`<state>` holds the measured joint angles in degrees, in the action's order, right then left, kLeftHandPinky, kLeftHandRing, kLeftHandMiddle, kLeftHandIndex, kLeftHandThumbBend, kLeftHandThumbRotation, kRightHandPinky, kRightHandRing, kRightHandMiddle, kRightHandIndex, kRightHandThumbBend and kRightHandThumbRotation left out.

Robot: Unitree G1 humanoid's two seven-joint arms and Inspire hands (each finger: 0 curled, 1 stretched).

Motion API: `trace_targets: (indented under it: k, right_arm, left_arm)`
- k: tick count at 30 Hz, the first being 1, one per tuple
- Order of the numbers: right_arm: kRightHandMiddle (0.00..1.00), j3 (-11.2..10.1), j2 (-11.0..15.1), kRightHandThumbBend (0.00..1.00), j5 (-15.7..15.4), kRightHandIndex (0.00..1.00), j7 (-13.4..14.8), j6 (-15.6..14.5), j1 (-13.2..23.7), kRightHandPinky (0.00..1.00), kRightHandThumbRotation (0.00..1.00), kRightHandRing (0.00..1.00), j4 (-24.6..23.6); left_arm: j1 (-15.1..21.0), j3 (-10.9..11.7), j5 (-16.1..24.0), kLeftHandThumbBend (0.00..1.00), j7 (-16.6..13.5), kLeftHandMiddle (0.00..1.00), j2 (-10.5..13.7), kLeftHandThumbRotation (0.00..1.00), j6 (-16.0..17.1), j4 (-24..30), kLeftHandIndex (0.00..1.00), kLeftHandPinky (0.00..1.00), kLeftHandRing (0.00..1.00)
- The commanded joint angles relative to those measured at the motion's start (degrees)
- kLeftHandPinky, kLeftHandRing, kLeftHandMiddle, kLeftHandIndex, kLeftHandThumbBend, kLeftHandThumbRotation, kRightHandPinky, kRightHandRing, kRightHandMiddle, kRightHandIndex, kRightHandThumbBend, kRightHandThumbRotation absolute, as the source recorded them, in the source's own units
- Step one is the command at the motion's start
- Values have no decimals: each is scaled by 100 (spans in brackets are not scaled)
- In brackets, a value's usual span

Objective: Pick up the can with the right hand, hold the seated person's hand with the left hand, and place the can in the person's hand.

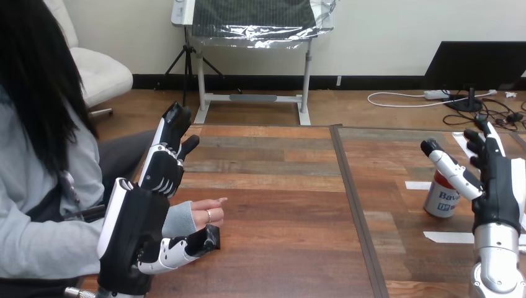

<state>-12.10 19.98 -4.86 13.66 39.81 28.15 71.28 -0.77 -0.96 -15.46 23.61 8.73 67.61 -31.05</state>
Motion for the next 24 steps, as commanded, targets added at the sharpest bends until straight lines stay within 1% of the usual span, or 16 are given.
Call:
trace_targets:
  k: [1, 4, 7, 13, 16, 21, 24]
  right_arm:
    - [88, 17, -34, 100, 35, 92, -15, -22, 425, 88, 54, 88, 27]
    - [89, 20, -52, 100, 56, 93, -48, -16, 415, 88, 54, 89, 32]
    - [89, 21, -74, 100, 75, 93, -76, 20, 404, 89, 53, 89, 45]
    - [88, 93, -97, 100, -5, 93, 30, 19, 393, 90, 53, 89, 69]
    - [88, 124, -113, 100, -44, 93, 84, -5, 387, 89, 53, 89, 85]
    - [88, 110, -162, 100, -1, 92, 6, 47, 369, 88, 53, 89, 92]
    - [88, 95, -183, 100, 30, 93, -45, 22, 367, 88, 52, 90, 104]
  left_arm:
    - [86, 52, -141, 100, 26, 100, 73, 62, 6, 324, 100, 93, 100]
    - [69, 54, -154, 100, 28, 100, 76, 62, -32, 354, 100, 93, 100]
    - [83, 54, -177, 100, 60, 100, 92, 62, 13, 325, 100, 93, 99]
    - [78, 83, -169, 100, 50, 100, 81, 63, -1, 332, 100, 93, 99]
    - [98, 52, -225, 100, 105, 100, 103, 63, 0, 334, 100, 92, 99]
    - [113, 72, -224, 100, 124, 100, 101, 63, 41, 319, 100, 92, 99]
    - [110, 74, -242, 100, 134, 100, 95, 63, 38, 343, 100, 92, 99]
